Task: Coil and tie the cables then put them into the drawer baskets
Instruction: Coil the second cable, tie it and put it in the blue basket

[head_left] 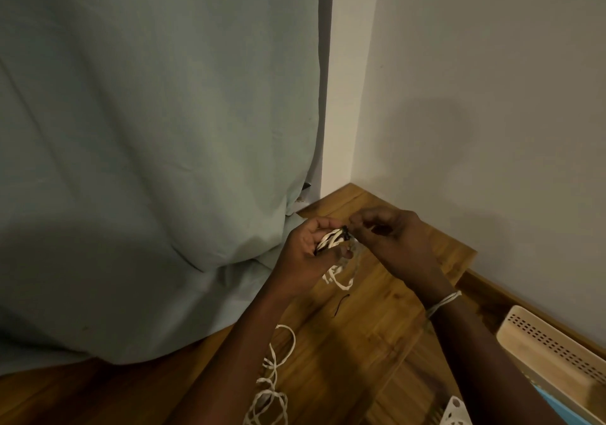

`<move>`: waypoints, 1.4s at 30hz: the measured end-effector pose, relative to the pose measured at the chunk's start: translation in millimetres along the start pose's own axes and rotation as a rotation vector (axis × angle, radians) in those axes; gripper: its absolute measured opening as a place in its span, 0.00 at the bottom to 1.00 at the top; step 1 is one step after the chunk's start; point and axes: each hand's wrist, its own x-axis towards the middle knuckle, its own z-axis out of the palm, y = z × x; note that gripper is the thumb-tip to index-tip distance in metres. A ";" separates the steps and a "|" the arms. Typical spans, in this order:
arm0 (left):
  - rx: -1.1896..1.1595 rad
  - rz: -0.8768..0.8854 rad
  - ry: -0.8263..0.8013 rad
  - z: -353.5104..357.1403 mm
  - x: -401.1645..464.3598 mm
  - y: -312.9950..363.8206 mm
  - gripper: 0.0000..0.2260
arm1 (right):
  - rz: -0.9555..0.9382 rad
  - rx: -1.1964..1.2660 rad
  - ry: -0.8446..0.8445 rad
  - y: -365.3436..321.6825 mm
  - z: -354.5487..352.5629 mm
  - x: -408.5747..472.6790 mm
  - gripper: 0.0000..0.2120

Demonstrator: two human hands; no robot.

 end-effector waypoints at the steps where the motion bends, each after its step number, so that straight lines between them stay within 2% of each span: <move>1: -0.011 -0.006 -0.004 -0.6 0.0 0.9 0.16 | 0.023 0.026 -0.007 2.2 -1.5 2.2 0.04; 7: -0.076 -0.021 -0.011 -2.0 2.0 4.7 0.15 | 0.137 0.336 -0.046 8.0 -4.0 7.4 0.07; 13: -0.082 -0.007 0.022 1.5 4.7 0.8 0.12 | 0.234 0.530 0.019 8.7 2.1 3.8 0.10; 20: 0.020 0.036 0.090 6.2 2.4 1.5 0.13 | 0.178 0.464 0.052 6.8 5.2 -0.9 0.08; 26: 0.038 0.126 0.097 7.1 -2.0 5.6 0.13 | 0.159 0.471 -0.008 6.3 3.9 -2.2 0.06; 30: 0.074 0.150 0.113 7.0 -1.2 8.1 0.12 | 0.158 0.533 0.002 5.5 4.1 -0.5 0.16; 33: 0.124 0.172 0.126 8.6 1.3 10.4 0.11 | 0.159 0.559 0.024 4.8 4.7 -0.5 0.18; 38: 0.180 0.196 0.145 10.6 3.2 16.3 0.10 | 0.213 0.640 0.142 6.2 6.0 -3.0 0.16; 42: 0.161 0.190 0.172 11.7 2.8 16.6 0.10 | 0.175 0.591 0.158 12.5 8.4 -4.8 0.09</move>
